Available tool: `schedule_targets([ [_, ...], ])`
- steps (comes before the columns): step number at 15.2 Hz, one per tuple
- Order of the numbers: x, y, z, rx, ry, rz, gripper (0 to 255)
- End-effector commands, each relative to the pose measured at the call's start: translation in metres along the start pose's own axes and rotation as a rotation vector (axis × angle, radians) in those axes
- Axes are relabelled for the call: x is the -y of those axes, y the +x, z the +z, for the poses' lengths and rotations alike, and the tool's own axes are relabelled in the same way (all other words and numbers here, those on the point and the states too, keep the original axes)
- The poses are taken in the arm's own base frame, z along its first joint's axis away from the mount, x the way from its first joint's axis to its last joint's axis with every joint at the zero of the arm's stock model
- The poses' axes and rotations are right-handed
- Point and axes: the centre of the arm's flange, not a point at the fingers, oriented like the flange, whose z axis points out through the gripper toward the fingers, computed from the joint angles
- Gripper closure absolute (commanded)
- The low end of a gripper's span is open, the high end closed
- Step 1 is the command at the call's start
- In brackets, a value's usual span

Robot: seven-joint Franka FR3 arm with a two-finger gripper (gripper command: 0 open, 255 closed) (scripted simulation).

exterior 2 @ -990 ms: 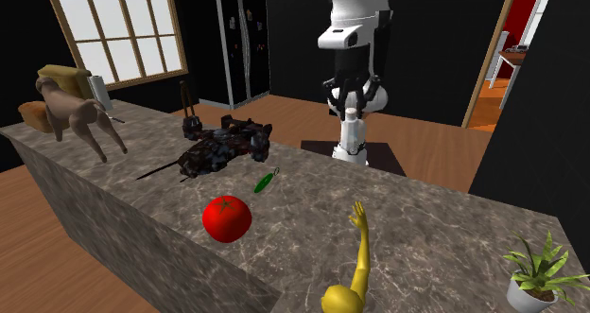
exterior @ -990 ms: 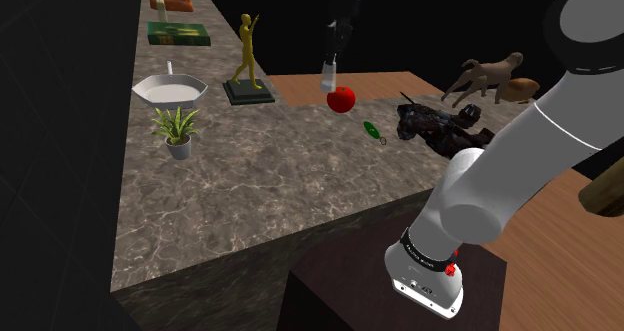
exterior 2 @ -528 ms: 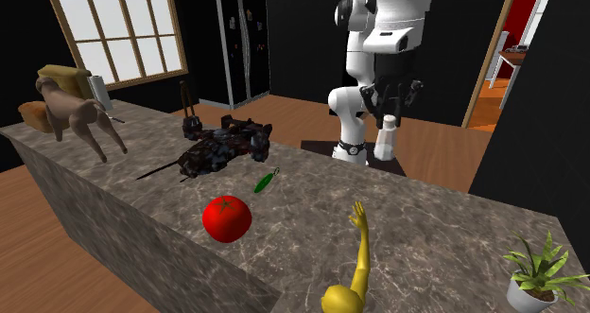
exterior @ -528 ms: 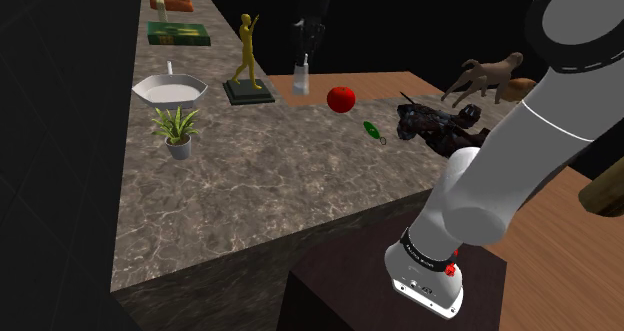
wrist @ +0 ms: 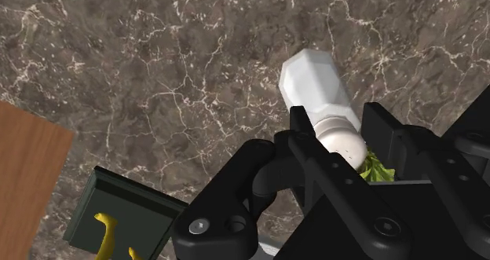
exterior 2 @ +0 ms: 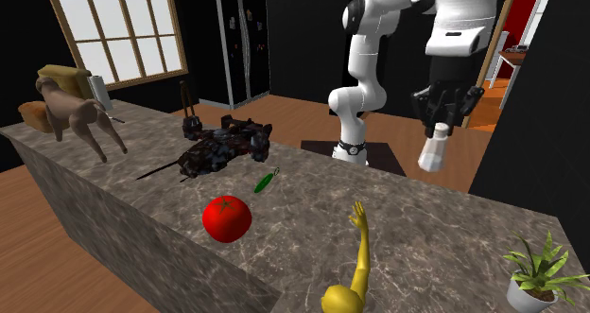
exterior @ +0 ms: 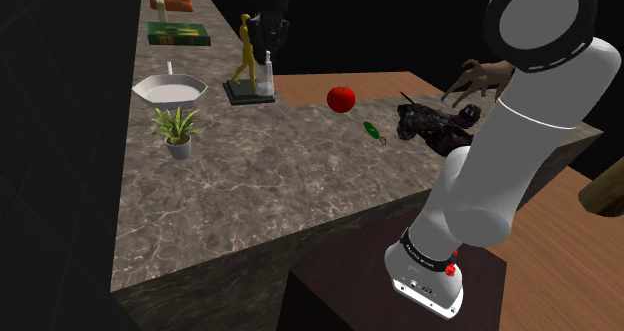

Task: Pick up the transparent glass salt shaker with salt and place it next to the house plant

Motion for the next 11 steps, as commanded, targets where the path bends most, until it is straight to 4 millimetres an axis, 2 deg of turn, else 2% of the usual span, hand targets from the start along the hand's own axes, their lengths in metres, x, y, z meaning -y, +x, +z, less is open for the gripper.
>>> schedule_targets([
  [1, 0.023, 0.016, 0.004, -0.001, 0.000, 0.001, 255],
  [4, 0.055, 0.038, 0.006, -0.001, 0.000, 0.001, 255],
  [11, 0.052, 0.039, 0.043, -0.001, 0.000, 0.001, 255],
])
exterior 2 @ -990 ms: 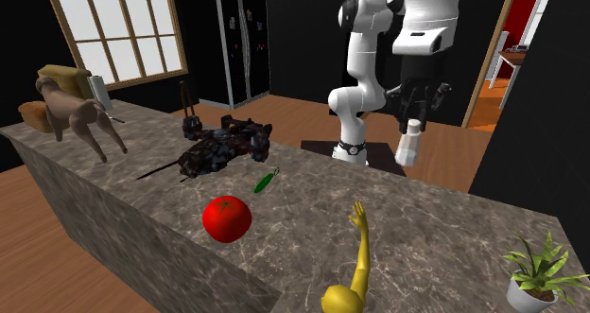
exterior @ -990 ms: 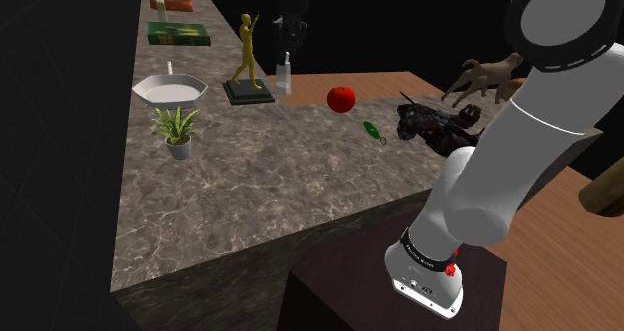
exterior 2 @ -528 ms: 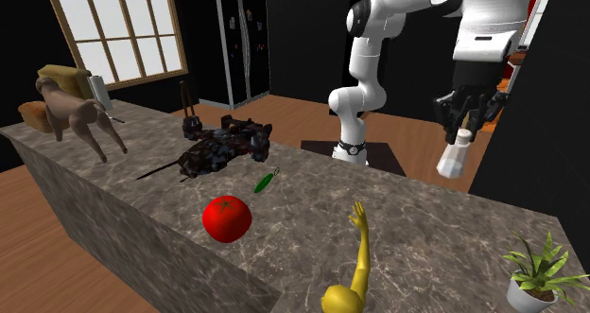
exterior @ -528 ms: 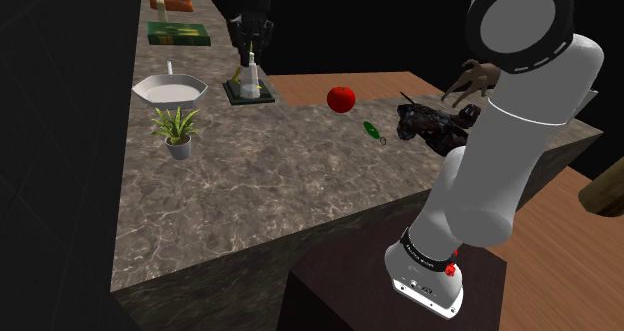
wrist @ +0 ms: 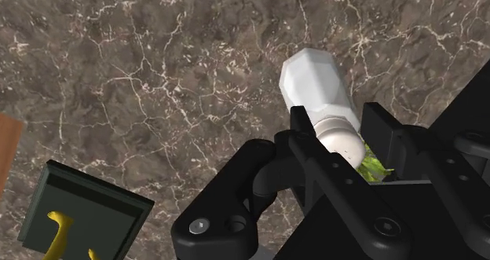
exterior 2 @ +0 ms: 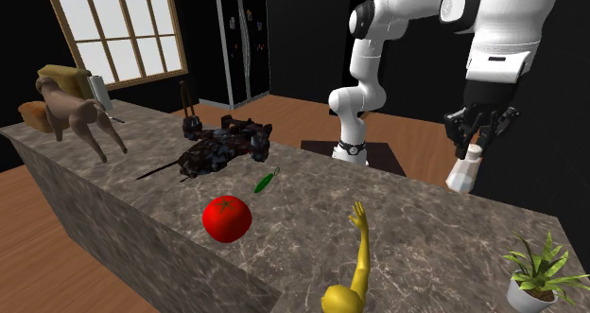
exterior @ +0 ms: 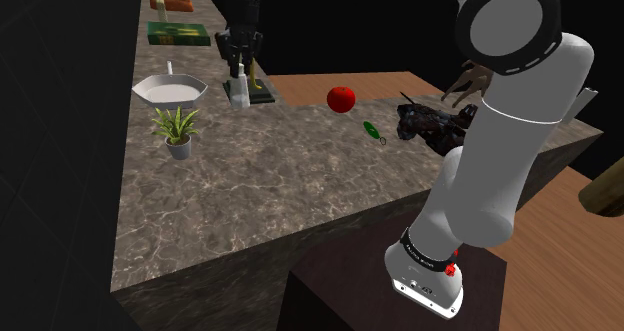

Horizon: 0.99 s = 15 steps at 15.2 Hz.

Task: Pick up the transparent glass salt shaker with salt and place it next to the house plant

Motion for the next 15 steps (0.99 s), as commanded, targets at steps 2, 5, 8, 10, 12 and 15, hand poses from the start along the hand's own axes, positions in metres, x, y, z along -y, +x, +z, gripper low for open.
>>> schedule_targets([
  [2, -0.001, 0.000, 0.017, -0.001, 0.000, 0.000, 255],
  [5, -0.002, 0.000, 0.033, -0.001, 0.000, 0.000, 255],
  [8, -0.004, 0.001, 0.048, -0.001, 0.000, 0.000, 255],
  [10, -0.005, 0.001, 0.059, -0.001, 0.000, 0.000, 255],
  [12, -0.006, 0.001, 0.069, -0.001, 0.000, 0.000, 255],
  [15, -0.007, 0.002, 0.085, -0.001, 0.000, 0.000, 255],
])
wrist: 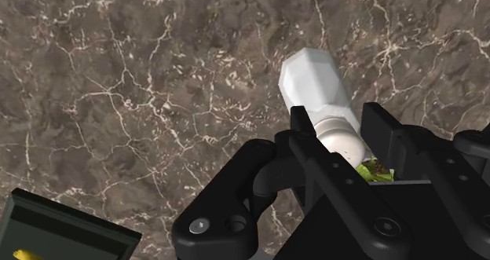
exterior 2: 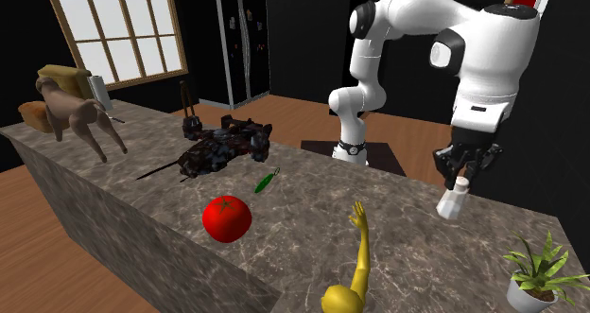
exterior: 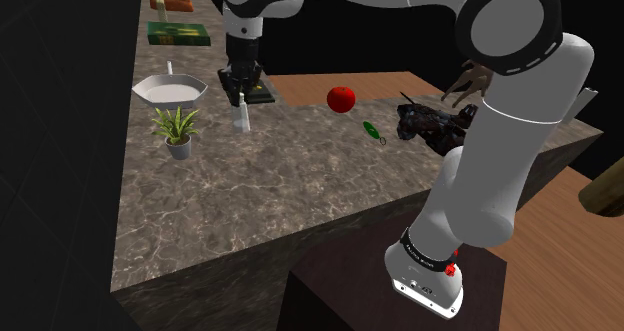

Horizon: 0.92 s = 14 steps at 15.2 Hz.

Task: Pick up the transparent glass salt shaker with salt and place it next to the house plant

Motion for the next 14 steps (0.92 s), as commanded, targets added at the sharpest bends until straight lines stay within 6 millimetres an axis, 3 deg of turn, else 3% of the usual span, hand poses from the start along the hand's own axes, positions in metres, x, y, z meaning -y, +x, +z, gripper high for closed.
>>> schedule_targets([
  [1, 0.000, 0.000, 0.010, -0.001, 0.000, 0.000, 255],
  [14, -0.007, 0.002, 0.078, -0.001, 0.000, 0.000, 255],
])
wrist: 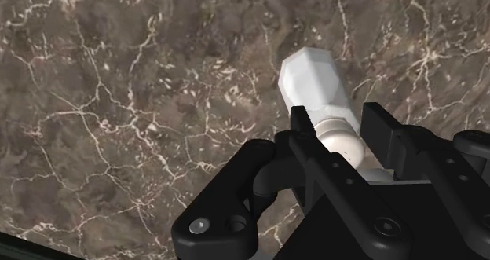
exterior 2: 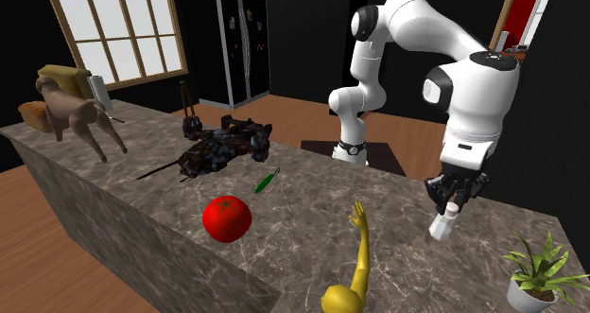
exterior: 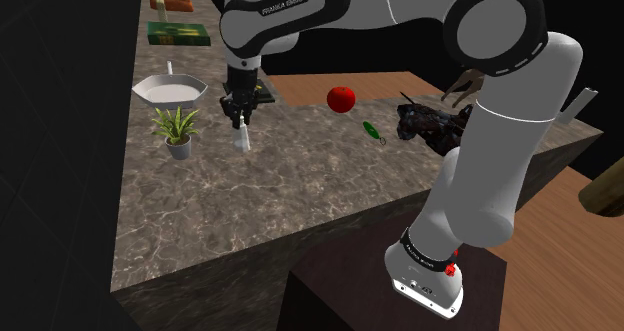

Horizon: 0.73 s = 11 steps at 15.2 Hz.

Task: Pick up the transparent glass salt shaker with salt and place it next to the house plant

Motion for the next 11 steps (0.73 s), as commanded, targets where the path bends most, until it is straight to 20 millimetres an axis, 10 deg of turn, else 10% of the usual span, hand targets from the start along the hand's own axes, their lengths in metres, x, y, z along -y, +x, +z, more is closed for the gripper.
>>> schedule_targets([
  [1, -0.001, 0.000, 0.011, -0.001, 0.000, 0.000, 255],
  [11, -0.003, 0.000, 0.036, -0.001, 0.000, 0.000, 255],
])
